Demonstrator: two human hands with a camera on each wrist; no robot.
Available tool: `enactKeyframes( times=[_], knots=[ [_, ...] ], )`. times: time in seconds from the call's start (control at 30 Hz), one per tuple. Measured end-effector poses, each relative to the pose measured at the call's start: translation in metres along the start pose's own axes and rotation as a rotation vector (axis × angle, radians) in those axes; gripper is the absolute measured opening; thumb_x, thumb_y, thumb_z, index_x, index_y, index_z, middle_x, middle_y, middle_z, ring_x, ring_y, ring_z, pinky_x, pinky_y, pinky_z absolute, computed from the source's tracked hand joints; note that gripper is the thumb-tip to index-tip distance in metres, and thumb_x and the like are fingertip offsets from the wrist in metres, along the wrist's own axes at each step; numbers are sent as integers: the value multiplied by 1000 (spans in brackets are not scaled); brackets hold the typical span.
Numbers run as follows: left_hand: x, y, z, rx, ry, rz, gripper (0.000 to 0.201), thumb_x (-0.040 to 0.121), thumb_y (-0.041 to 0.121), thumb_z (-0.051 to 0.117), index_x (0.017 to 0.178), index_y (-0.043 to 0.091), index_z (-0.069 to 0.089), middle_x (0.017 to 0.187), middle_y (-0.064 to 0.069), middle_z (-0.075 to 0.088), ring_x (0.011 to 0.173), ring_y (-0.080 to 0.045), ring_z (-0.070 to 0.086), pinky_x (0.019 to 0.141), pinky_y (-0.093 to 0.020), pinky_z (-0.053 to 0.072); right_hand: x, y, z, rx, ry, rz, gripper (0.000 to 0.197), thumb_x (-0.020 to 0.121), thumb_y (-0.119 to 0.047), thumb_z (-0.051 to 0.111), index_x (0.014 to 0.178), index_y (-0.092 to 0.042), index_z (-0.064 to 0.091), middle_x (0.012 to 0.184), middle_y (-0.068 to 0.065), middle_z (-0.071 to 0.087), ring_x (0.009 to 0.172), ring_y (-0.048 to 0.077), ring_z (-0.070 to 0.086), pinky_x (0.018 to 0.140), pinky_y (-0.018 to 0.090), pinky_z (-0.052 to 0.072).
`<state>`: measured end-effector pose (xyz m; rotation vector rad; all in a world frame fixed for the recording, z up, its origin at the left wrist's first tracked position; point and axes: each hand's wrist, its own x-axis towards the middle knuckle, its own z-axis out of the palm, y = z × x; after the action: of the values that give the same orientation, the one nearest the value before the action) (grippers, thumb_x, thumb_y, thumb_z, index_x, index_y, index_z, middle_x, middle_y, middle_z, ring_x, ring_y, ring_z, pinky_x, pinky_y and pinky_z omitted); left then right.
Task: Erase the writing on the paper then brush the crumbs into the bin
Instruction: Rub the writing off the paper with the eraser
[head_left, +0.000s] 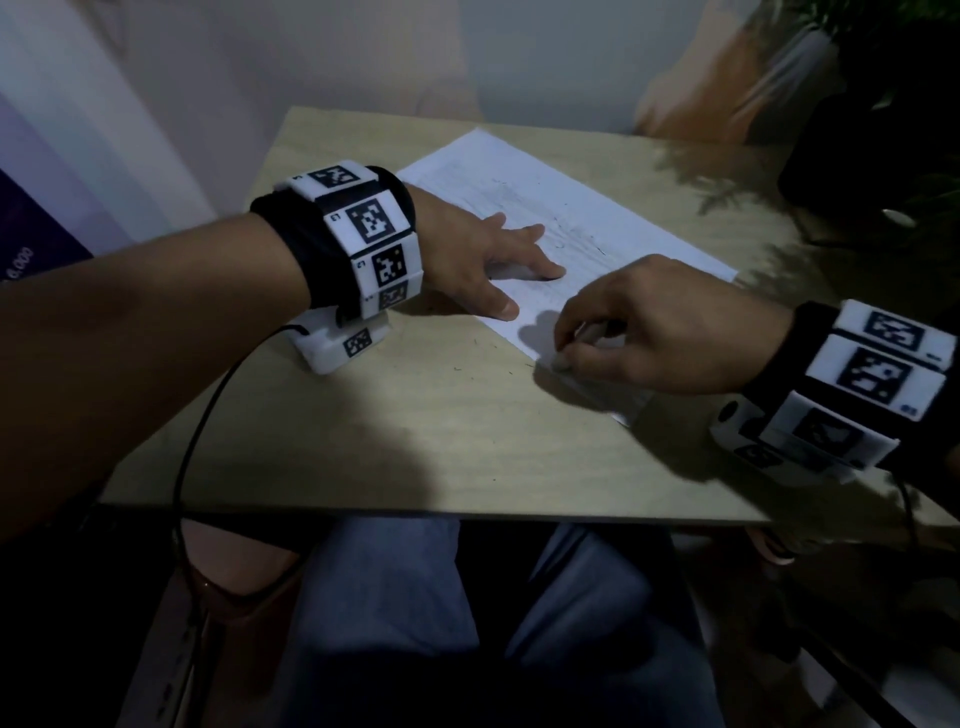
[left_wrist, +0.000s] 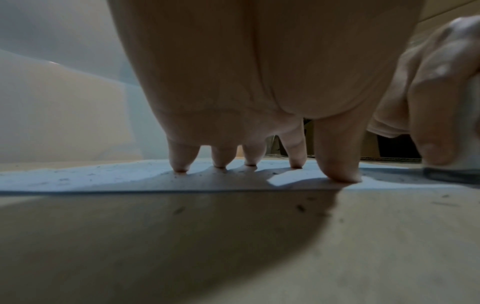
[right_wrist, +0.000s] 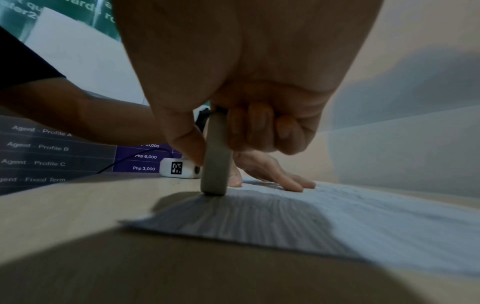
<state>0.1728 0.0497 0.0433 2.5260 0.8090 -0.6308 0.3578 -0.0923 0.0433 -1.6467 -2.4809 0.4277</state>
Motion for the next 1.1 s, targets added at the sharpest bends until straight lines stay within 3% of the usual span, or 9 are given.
enactKeyframes(
  times=[0.1, 0.23, 0.43, 0.6, 0.73, 0.87, 1.0, 1.03, 1.1],
  knots=[
    [2, -1, 0, 0, -4, 16, 67, 98, 54, 56, 153, 61, 19, 168, 16, -14, 155, -16, -15, 125, -53, -1, 11, -5, 1, 49, 86, -34, 49, 84, -58, 42, 100, -27, 76, 89, -5, 75, 78, 15, 67, 75, 38, 53],
    [3, -4, 0, -27, -19, 31, 65, 93, 60, 57, 147, 67, 21, 168, 16, -14, 155, -19, -16, 125, -56, -2, 16, -9, 3, 4, 59, -63, 58, 86, -62, 35, 105, -26, 76, 91, -5, 75, 78, 15, 65, 75, 36, 51],
    [2, -3, 2, 15, -2, 2, 68, 99, 54, 54, 155, 60, 14, 166, 24, -15, 155, -11, -14, 126, -51, 1, -11, 2, -3, 76, -7, -30, 37, 89, -53, 51, 102, -28, 75, 94, -12, 74, 83, 8, 66, 79, 34, 52],
    [4, -1, 4, 58, -4, 2, 78, 93, 65, 56, 155, 59, 10, 166, 22, -18, 155, -12, -16, 126, -50, 0, -10, 11, 1, -19, 96, 42, 59, 86, -64, 38, 109, -23, 73, 103, -6, 75, 92, 20, 68, 81, 41, 53],
    [5, -1, 3, 66, -4, 1, 80, 91, 65, 57, 155, 58, 10, 167, 21, -18, 155, -13, -16, 126, -53, 0, -17, 9, -1, 110, 55, 30, 52, 86, -63, 50, 109, -24, 76, 106, -10, 75, 95, 12, 68, 85, 34, 51],
    [4, -1, 3, 45, -4, 3, 80, 91, 64, 59, 155, 59, 11, 166, 22, -18, 155, -11, -16, 126, -49, 0, -13, 17, -1, -23, 114, 79, 41, 95, -51, 53, 107, -19, 74, 105, -2, 75, 95, 22, 67, 85, 41, 52],
    [4, -1, 3, 45, -6, -6, 80, 91, 65, 59, 154, 60, 11, 166, 24, -18, 154, -10, -17, 126, -51, -1, -18, 9, 3, 128, 10, 0, 39, 93, -55, 54, 110, -26, 75, 102, -18, 70, 90, -1, 63, 83, 19, 47],
    [4, -1, 3, 46, -7, -7, 79, 91, 65, 59, 154, 60, 11, 166, 24, -18, 154, -10, -17, 126, -51, -1, -18, 8, 2, 142, 11, 15, 37, 92, -53, 56, 110, -26, 75, 103, -18, 71, 90, -2, 62, 84, 20, 47],
    [3, 0, 2, 45, -6, -2, 79, 91, 63, 59, 155, 59, 12, 166, 23, -17, 154, -10, -17, 126, -50, -1, -15, 16, 0, 82, 71, 63, 39, 91, -52, 57, 110, -23, 75, 106, -9, 73, 93, 10, 65, 86, 32, 51]
  ],
)
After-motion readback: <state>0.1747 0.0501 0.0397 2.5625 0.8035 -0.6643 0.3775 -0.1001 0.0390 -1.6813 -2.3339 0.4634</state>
